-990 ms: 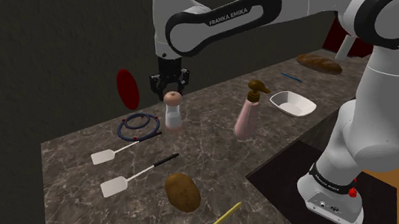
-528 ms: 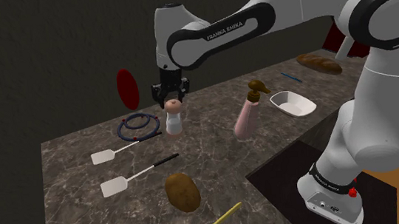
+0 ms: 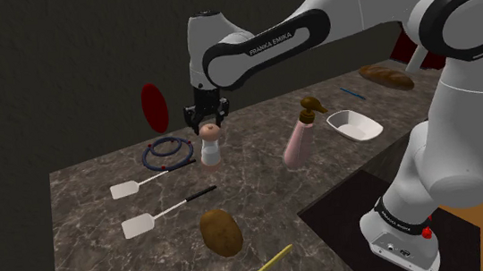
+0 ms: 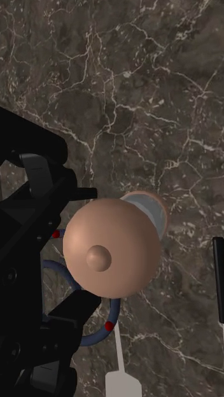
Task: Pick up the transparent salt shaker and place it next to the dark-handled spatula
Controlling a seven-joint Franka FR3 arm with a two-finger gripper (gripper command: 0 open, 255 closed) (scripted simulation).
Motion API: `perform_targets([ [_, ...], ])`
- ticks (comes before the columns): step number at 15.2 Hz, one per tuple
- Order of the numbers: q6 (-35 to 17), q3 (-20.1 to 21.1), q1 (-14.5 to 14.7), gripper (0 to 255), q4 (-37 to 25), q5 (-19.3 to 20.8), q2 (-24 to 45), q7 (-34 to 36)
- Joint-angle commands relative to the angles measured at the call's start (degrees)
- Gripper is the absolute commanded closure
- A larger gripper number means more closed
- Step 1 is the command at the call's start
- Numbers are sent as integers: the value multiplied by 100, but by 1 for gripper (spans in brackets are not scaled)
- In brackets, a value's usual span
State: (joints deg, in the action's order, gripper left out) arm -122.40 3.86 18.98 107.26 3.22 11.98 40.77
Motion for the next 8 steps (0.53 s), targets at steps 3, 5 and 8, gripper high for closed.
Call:
perform_targets([
  [3, -1, 0, 0, 0, -1, 0, 0, 0],
  [5, 0, 0, 0, 0, -1, 0, 0, 0],
  [8, 169, 4, 1, 0, -92, -10, -79, -7],
])
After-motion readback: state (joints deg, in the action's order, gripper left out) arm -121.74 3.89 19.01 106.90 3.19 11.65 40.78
